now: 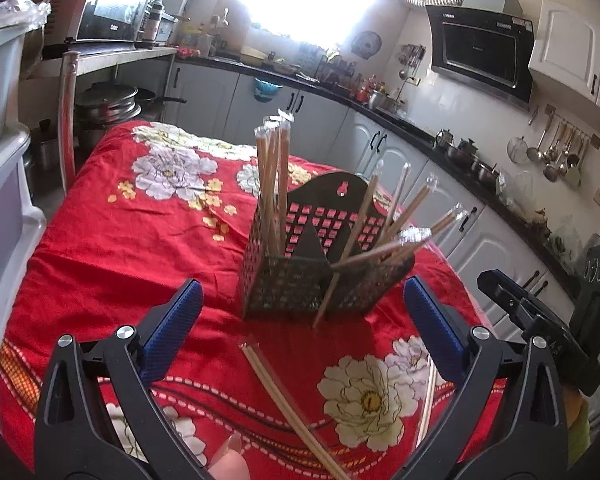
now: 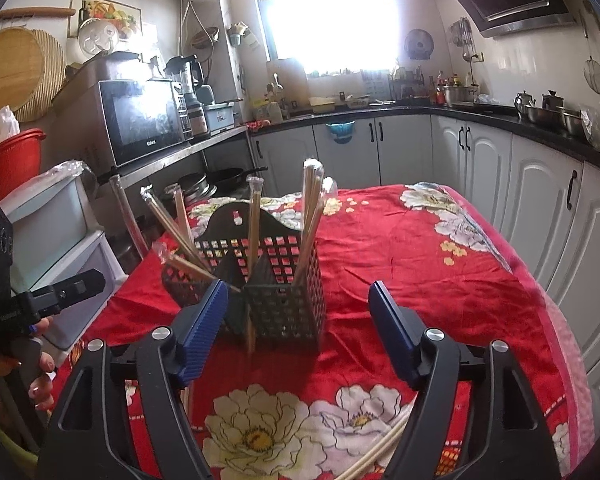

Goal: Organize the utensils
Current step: 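Withdraw both tools from the caddy toward the last wrapped chopsticks on the cloth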

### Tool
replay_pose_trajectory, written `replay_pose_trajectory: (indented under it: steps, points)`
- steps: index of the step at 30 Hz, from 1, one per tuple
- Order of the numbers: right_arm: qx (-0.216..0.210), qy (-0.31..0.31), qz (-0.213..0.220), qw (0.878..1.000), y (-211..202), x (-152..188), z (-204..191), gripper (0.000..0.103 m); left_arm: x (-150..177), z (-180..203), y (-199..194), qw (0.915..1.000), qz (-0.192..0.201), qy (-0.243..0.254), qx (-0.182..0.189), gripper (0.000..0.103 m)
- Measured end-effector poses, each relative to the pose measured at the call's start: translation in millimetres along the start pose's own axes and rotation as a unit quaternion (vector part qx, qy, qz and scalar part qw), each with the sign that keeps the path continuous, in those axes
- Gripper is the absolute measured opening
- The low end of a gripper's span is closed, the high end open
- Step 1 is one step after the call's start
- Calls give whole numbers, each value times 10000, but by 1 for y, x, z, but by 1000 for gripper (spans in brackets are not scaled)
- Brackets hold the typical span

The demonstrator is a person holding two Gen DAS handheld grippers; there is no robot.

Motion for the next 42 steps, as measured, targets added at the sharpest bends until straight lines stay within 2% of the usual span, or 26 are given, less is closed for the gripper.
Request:
replay_pose_trajectory:
  steps: [12, 28, 42]
  points:
    - [-7, 93, -269, 9996, -8, 26, -1, 85, 28, 2, -1, 9996, -292, 16, 14, 93]
    - [33, 145, -682, 9976, -8, 60, 3, 85, 61, -2, 3, 9977, -683, -22, -28, 93]
    - [164, 303, -964, 9947, -6, 84, 21, 85, 89, -4, 26, 9938, -1112, -93, -24, 93]
Point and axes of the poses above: each gripper's, at about its wrist camera, not at the fingertips, and y roughly the way its jaws point, z to its right, x to its underside, the point moved 4 cm from there along y, roughly the way its jaws point, and after that the axes turned 11 degrees about z, right-handed, at the moved point
